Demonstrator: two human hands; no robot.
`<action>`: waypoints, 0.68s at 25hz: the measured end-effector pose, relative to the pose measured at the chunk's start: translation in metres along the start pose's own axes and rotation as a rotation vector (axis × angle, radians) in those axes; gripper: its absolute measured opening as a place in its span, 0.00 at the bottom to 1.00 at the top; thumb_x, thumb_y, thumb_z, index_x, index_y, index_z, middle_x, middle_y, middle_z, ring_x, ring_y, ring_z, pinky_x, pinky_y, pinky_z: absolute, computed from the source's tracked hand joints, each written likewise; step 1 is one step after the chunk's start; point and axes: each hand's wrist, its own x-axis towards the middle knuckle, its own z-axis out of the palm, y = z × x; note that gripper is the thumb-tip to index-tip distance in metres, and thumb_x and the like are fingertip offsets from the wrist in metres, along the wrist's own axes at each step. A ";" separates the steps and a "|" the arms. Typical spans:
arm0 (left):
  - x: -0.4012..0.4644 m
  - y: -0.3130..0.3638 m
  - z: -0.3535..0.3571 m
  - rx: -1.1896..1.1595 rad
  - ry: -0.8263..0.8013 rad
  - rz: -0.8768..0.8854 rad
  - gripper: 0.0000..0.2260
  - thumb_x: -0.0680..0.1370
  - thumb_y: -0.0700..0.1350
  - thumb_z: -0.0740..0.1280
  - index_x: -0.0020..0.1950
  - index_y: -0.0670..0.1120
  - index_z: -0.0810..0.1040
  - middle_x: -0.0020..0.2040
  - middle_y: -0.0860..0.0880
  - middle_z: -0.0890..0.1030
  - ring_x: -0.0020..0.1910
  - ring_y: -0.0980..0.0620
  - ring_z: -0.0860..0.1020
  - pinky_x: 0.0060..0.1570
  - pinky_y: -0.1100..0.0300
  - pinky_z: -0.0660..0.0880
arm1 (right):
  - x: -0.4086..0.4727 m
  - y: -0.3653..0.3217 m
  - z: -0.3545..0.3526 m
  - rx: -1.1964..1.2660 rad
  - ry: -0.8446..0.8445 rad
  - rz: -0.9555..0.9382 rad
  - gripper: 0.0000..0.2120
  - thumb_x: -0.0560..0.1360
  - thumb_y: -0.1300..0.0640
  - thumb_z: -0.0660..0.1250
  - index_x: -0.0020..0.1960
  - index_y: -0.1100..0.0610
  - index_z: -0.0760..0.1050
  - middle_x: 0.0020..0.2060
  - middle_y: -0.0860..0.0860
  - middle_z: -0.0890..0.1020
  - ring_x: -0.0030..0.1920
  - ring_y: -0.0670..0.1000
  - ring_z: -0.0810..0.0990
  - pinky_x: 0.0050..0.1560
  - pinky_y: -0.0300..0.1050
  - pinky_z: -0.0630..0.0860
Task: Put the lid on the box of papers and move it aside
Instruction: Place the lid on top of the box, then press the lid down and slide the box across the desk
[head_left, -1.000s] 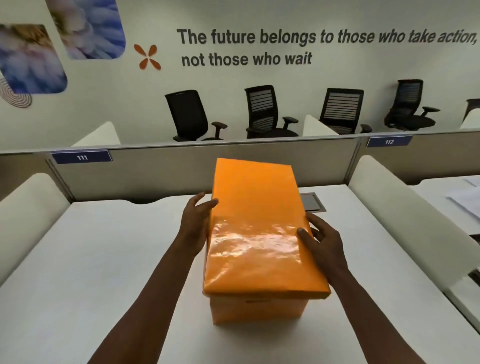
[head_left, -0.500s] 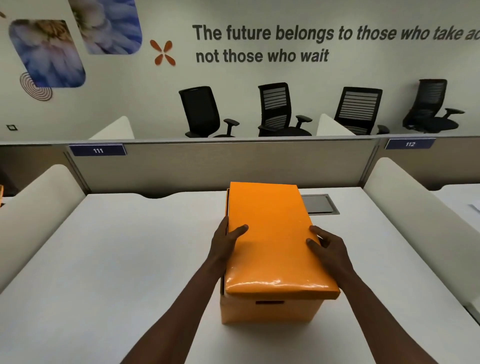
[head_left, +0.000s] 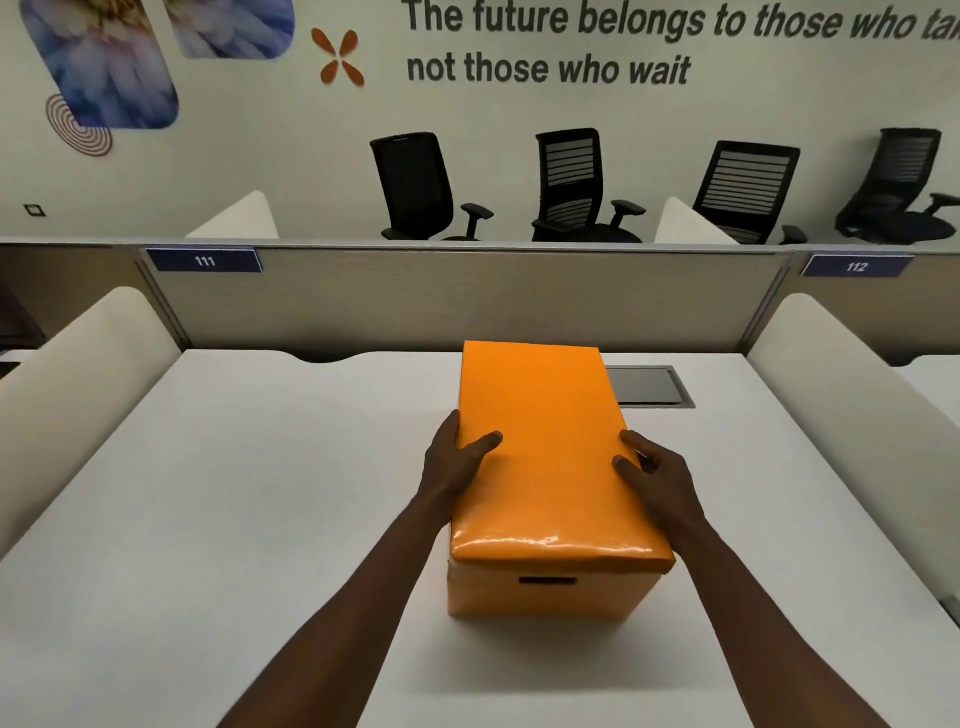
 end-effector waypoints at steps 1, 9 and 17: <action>0.002 -0.001 -0.002 0.005 0.003 -0.002 0.37 0.77 0.58 0.71 0.81 0.50 0.60 0.79 0.45 0.68 0.74 0.39 0.71 0.72 0.36 0.69 | 0.002 -0.002 0.003 0.003 -0.003 0.005 0.25 0.79 0.56 0.69 0.75 0.54 0.70 0.73 0.55 0.72 0.69 0.61 0.74 0.66 0.59 0.72; 0.010 -0.017 0.001 0.009 0.024 -0.049 0.36 0.79 0.63 0.64 0.83 0.52 0.58 0.82 0.46 0.63 0.78 0.39 0.67 0.74 0.36 0.66 | 0.001 0.003 0.005 0.028 -0.004 0.058 0.26 0.80 0.55 0.69 0.76 0.52 0.69 0.73 0.54 0.72 0.70 0.60 0.73 0.66 0.59 0.72; 0.048 -0.013 -0.005 0.065 0.069 -0.064 0.32 0.79 0.59 0.67 0.80 0.48 0.63 0.77 0.42 0.70 0.74 0.40 0.71 0.67 0.45 0.72 | 0.015 0.000 0.004 -0.049 0.042 0.096 0.31 0.77 0.46 0.71 0.77 0.51 0.66 0.73 0.56 0.72 0.69 0.60 0.74 0.62 0.55 0.74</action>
